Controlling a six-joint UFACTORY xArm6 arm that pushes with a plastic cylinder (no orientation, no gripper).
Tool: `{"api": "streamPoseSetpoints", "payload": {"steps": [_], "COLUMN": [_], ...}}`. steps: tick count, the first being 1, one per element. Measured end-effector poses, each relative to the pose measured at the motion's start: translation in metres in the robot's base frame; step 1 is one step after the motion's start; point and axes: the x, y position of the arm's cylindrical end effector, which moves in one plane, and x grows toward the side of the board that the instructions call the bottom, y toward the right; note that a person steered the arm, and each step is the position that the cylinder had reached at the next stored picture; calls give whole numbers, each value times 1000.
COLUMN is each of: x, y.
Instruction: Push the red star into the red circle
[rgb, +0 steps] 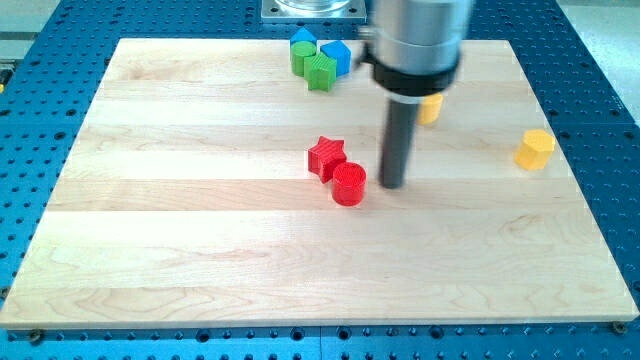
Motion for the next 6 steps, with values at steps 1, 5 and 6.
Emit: {"api": "streamPoseSetpoints", "payload": {"steps": [1,5,6], "x": [-36,-47,-42], "y": [34,-102,-60]}}
